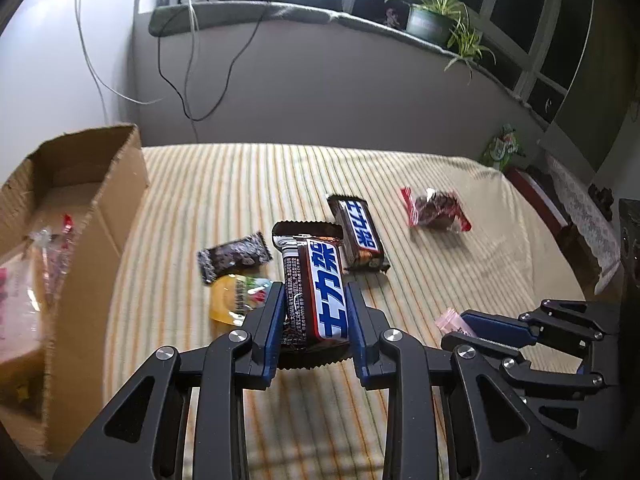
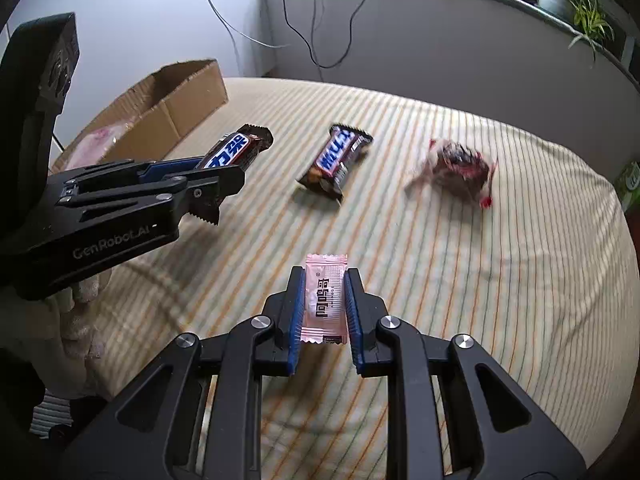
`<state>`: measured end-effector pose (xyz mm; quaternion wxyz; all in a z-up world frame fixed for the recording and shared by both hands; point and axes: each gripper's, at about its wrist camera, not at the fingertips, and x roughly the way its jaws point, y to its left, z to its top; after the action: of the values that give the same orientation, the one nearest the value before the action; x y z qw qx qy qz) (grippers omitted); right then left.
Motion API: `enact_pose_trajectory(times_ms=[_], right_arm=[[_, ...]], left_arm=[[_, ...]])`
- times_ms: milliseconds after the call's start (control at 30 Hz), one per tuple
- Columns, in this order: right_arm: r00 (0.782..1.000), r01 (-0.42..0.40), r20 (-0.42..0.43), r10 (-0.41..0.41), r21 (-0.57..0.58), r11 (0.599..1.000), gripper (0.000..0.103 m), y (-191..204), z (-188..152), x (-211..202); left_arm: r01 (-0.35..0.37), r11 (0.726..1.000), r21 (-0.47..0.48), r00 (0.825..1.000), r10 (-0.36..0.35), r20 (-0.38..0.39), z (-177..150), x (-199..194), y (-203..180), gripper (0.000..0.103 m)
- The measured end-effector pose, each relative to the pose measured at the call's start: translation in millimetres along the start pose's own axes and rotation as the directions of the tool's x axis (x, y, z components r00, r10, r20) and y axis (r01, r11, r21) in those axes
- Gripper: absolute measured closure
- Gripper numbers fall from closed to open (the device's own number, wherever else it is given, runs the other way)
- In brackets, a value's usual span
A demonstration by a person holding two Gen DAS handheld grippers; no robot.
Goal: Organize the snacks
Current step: 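Carry the pink candy and chocolate bar into the box and open both tools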
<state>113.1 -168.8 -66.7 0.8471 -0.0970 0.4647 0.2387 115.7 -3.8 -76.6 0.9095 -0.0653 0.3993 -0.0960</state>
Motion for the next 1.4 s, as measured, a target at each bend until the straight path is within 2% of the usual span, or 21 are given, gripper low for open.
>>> enact_pose_trajectory(times_ms=[300, 633, 1100, 1400], right_arm=[[0.998, -0.017, 0.061, 0.021, -0.062, 0.998, 0.083, 23.7, 34.8, -10.0], [0.991, -0.066, 0.109, 0.082, -0.146, 0.987, 0.083, 69.1, 86.8, -5.3], [0.981, -0.137, 0.104, 0.164, -0.228, 0.964, 0.083, 129.7, 148.5, 31.3], [0.98, -0.167, 0.063, 0.188, -0.251, 0.953, 0.083, 157.0, 169.4, 65.0]], left_arm=[[-0.039, 0.998, -0.04, 0.997, 0.041, 0.059, 8.5, -27.1, 26.8, 0.075], [-0.102, 0.989, -0.111, 0.988, 0.114, 0.106, 13.5, -52.5, 69.3, 0.075], [-0.179, 0.965, -0.193, 0.969, 0.207, 0.133, 14.5, -78.6, 124.5, 0.075], [-0.209, 0.951, -0.226, 0.963, 0.241, 0.121, 16.4, -79.4, 149.8, 0.075]])
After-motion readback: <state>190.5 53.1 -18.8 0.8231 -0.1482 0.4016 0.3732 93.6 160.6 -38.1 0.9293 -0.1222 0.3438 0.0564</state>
